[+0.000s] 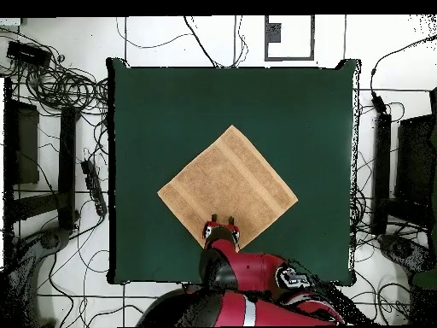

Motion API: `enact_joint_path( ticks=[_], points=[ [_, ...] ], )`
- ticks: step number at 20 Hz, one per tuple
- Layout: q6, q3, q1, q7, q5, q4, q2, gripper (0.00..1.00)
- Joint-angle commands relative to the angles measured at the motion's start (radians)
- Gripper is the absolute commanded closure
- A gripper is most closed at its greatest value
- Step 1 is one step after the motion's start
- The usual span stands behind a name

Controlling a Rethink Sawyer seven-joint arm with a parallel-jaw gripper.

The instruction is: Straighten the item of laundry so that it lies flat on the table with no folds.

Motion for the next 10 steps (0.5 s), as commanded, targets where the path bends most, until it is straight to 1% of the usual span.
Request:
enact_joint_path(
  ticks=[1,6,8,10],
  points=[
    [0.175,0.040,0.047,0.173,0.065,0.134,0.015,0.00],
    [0.191,0.041,0.048,0.167,0.073,0.161,-0.019,0.00],
    [0.186,0.042,0.049,0.168,0.075,0.159,-0.019,0.00],
    [0.193,0.017,0.084,0.169,0.104,0.148,-0.059,0.00]
  ],
)
